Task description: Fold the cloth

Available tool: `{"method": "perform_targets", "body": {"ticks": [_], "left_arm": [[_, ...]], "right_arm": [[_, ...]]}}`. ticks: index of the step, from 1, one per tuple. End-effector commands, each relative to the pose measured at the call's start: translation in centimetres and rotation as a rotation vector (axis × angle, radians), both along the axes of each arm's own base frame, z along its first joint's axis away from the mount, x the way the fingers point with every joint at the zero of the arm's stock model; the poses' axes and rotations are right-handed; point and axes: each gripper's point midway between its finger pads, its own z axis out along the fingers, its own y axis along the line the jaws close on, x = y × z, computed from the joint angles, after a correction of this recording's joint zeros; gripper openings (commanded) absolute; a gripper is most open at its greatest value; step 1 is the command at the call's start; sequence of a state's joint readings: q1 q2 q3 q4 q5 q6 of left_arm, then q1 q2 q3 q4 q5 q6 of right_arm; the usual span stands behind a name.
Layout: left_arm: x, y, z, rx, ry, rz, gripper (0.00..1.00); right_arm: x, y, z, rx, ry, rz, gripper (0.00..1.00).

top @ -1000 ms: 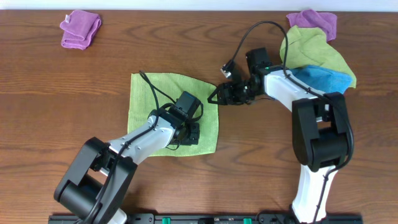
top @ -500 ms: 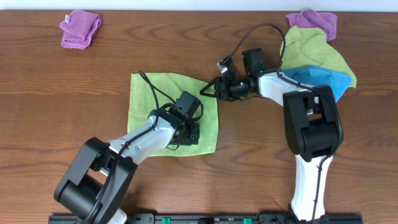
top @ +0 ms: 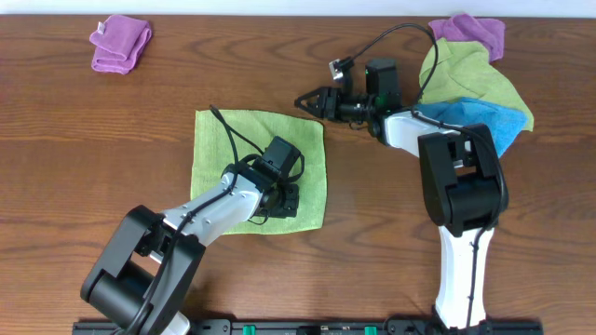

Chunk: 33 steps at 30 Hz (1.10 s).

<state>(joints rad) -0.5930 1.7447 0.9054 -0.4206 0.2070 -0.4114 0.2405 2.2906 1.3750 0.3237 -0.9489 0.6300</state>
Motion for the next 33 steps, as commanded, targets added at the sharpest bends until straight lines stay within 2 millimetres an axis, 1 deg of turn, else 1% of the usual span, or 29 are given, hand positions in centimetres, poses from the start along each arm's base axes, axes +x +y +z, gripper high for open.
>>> {"method": "perform_targets", "body": {"ticks": [1, 3, 6, 8, 10, 11, 12, 13, 15, 18, 20, 24, 28, 30, 33], "left_arm": [[-3.7, 3.3, -3.8, 0.141, 0.127, -0.018, 0.06], [-3.6, 3.4, -3.8, 0.146, 0.123, -0.016, 0.06], [-3.2, 3.3, -3.7, 0.137, 0.111, -0.011, 0.06], [-2.8, 3.2, -3.6, 0.129, 0.098, -0.007, 0.06], [-2.6, 3.1, -3.6, 0.121, 0.092, -0.004, 0.06], [-2.5, 3.1, -3.6, 0.12, 0.091, -0.004, 0.06], [-2.5, 3.1, -3.6, 0.122, 0.089, -0.004, 0.06], [-2.5, 3.1, -3.6, 0.122, 0.089, -0.004, 0.05], [-2.4, 3.0, -3.6, 0.12, 0.086, -0.004, 0.06], [-2.3, 3.0, -3.6, 0.117, 0.082, -0.004, 0.06], [-2.2, 2.9, -3.5, 0.114, 0.077, -0.004, 0.06], [-2.1, 2.8, -3.5, 0.11, 0.071, -0.003, 0.05], [-2.1, 2.7, -3.5, 0.104, 0.075, -0.004, 0.06], [-2.2, 2.6, -3.5, 0.096, 0.081, -0.006, 0.06], [-2.2, 2.5, -3.5, 0.095, 0.082, -0.006, 0.06]], "right_arm": [[1.0, -0.6, 0.5, 0.015, 0.007, -0.031, 0.62], [2.2, -1.9, 1.5, 0.028, -0.012, -0.052, 0.59], [3.7, -4.1, 3.6, 0.065, -0.032, -0.055, 0.57], [4.2, -5.6, 4.4, 0.072, 0.007, -0.053, 0.53], [3.6, -6.5, 4.2, 0.063, 0.071, -0.028, 0.51], [2.9, -6.8, 3.7, 0.051, 0.132, -0.017, 0.53], [1.7, -7.1, 2.8, 0.024, 0.227, -0.015, 0.59], [0.7, -7.4, 1.9, -0.008, 0.289, -0.011, 0.62], [-1.6, -7.8, 0.4, -0.078, 0.364, 0.02, 0.68], [-4.5, -7.2, -0.4, -0.115, 0.404, 0.1, 0.72], [-5.4, -6.4, -0.4, -0.123, 0.39, 0.143, 0.74], [-6.1, -4.9, -0.3, -0.121, 0.361, 0.192, 0.75], [-6.9, -3.8, -1.3, -0.155, 0.355, 0.215, 0.75], [-7.0, -3.6, -1.7, -0.155, 0.34, 0.219, 0.75], [-7.0, -3.9, -2.6, -0.188, 0.332, 0.206, 0.76]]}}
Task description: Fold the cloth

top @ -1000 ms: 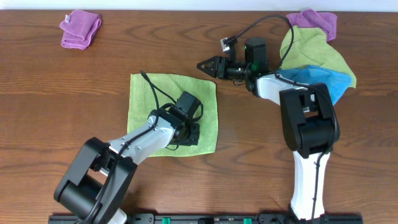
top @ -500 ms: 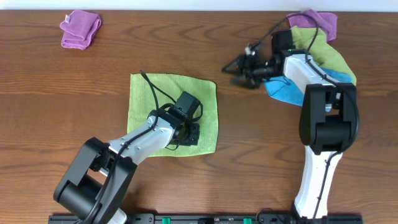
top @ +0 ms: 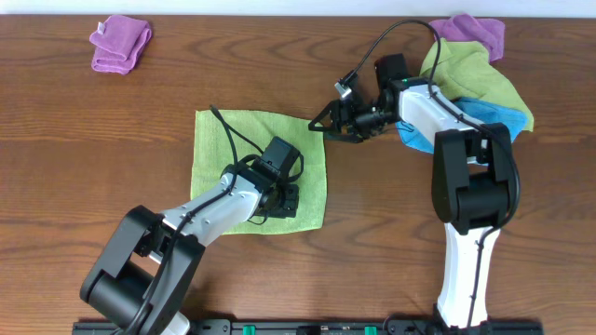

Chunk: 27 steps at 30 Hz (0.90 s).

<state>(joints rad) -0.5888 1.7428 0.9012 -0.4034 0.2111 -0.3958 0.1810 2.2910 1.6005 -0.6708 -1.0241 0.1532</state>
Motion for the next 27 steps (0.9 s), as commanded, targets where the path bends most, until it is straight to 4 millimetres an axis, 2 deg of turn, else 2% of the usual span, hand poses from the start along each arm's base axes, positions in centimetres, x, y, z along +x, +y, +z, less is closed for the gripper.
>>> {"method": "perform_targets", "body": {"ticks": [1, 9, 14, 21, 27], "left_arm": [[-2.5, 2.6, -3.5, 0.105, 0.095, 0.006, 0.06], [-2.5, 2.6, -3.5, 0.105, 0.094, 0.006, 0.06], [-2.4, 2.6, -3.5, 0.103, 0.091, 0.006, 0.05], [-2.5, 2.6, -3.5, 0.103, 0.093, 0.006, 0.06], [-2.5, 2.6, -3.6, 0.106, 0.096, 0.006, 0.06]], "right_arm": [[-0.5, -0.2, -1.3, -0.027, -0.012, 0.011, 0.76], [-0.9, 0.3, -2.5, -0.019, 0.02, -0.018, 0.8], [-1.4, 3.1, -2.5, -0.005, 0.004, 0.013, 0.83], [0.0, 4.7, -2.7, 0.101, 0.043, -0.026, 0.83], [3.2, 5.6, 1.0, 0.28, -0.034, -0.049, 0.85]]}}
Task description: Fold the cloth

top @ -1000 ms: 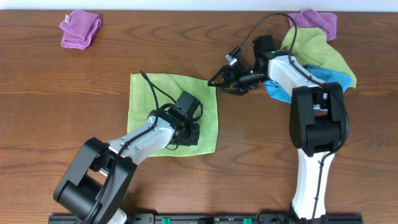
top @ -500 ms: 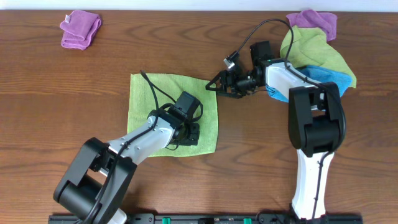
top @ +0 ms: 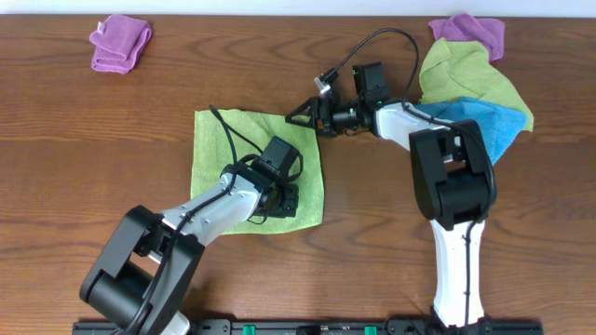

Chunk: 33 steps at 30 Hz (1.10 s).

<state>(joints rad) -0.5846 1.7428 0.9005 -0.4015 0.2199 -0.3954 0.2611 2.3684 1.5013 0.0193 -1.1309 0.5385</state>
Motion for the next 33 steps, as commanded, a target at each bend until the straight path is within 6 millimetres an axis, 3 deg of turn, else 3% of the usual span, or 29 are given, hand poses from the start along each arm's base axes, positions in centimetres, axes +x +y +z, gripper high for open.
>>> {"method": "perform_targets", "body": {"ticks": [1, 7, 13, 27, 33], "left_arm": [[-2.6, 2.7, -3.6, 0.114, 0.093, 0.004, 0.06], [-2.7, 2.8, -3.6, 0.118, 0.099, 0.004, 0.06], [-2.7, 2.8, -3.6, 0.118, 0.099, 0.004, 0.06], [-3.3, 3.7, -3.7, 0.164, 0.119, 0.015, 0.06], [-3.3, 3.7, -3.7, 0.16, 0.127, 0.052, 0.06]], "right_arm": [[0.4, 0.2, 2.0, 0.095, 0.082, -0.002, 0.85], [1.1, 0.4, 4.0, 0.16, 0.044, 0.011, 0.85], [1.5, -0.3, 4.3, 0.171, 0.031, 0.008, 0.83], [4.7, -5.3, 6.5, 0.211, -0.049, -0.054, 0.75], [6.2, -7.7, 8.7, 0.237, -0.119, -0.065, 0.75]]}}
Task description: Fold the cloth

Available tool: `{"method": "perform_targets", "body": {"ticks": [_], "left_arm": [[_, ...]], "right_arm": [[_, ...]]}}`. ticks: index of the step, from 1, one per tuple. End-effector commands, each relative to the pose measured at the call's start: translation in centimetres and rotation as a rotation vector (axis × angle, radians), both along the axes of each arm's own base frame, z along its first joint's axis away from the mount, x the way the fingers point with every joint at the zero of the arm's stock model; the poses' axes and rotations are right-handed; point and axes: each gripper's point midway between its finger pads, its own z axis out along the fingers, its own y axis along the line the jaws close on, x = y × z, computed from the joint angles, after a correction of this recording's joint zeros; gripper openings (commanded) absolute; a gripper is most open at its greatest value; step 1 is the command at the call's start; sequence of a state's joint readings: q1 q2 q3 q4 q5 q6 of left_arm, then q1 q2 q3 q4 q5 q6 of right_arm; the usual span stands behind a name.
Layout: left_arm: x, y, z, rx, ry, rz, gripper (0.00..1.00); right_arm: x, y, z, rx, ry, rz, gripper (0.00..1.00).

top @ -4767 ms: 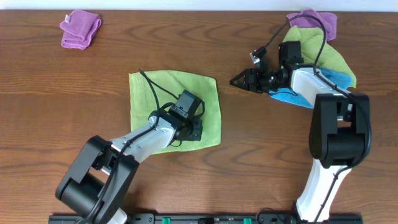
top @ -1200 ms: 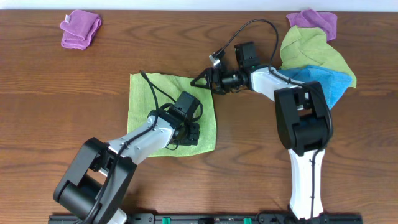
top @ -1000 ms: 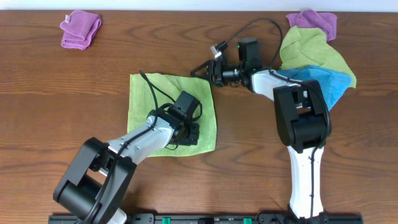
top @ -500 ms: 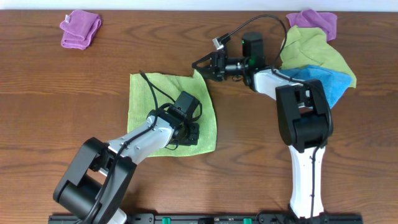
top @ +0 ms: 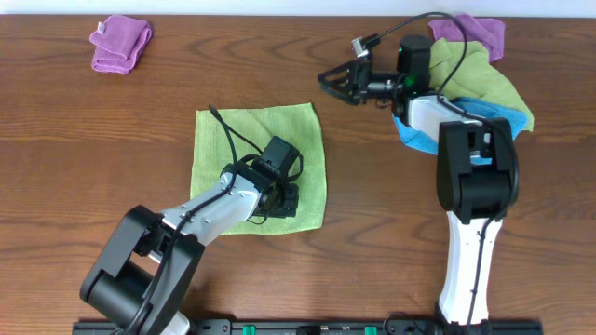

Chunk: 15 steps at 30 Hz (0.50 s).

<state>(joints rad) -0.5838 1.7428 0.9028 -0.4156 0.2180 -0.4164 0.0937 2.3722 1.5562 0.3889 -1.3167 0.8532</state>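
Note:
A light green cloth (top: 244,154) lies spread flat left of the table's middle, its far right corner drawn up to a slight point. My left gripper (top: 282,199) rests low on the cloth's near right part, pointing down; its fingers are hidden under the wrist. The right gripper (top: 331,82) hovers open over bare wood, beyond and to the right of the cloth's far right corner, with nothing between its fingers.
A folded purple cloth (top: 121,43) sits at the far left. At the far right lies a pile of cloths: purple (top: 480,32), green (top: 480,76) and blue (top: 498,123), under the right arm. The table's wood (top: 112,186) surrounds the green cloth.
The right gripper was at the cloth's far right corner; now it is up and to the right, off the cloth. That corner now lies a little farther back. The left arm has not moved.
The left gripper stayed on the cloth's near right part throughout. The right gripper stood right of the cloth's far right corner, then closer, then at the corner. Now it is away from the cloth, and the corner sits slightly farther back and inward.

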Motion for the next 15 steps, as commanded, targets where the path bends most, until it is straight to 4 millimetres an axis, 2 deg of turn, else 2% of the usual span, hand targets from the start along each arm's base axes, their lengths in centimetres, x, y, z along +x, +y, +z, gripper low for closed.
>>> {"method": "perform_targets", "body": {"ticks": [1, 4, 7, 12, 15], "left_arm": [[-3.1, 3.5, -3.7, 0.153, 0.115, 0.03, 0.06], [-2.9, 3.4, -3.6, 0.15, 0.11, 0.03, 0.06], [-1.4, 2.5, -2.6, 0.129, 0.072, 0.031, 0.06], [3.3, 1.2, 1.3, 0.105, -0.044, 0.025, 0.05], [6.1, 1.5, 4.3, 0.126, -0.1, 0.048, 0.05]], "right_arm": [[0.8, -1.3, 1.9, 0.025, -0.048, 0.016, 0.75], [1.2, -2.1, 3.1, 0.034, -0.083, 0.02, 0.74], [2.0, -3.3, 4.1, 0.036, -0.114, 0.004, 0.73], [3.1, -5.8, 4.1, 0.024, -0.133, -0.056, 0.74], [4.0, -8.0, 2.3, -0.031, -0.127, -0.134, 0.76]]}}
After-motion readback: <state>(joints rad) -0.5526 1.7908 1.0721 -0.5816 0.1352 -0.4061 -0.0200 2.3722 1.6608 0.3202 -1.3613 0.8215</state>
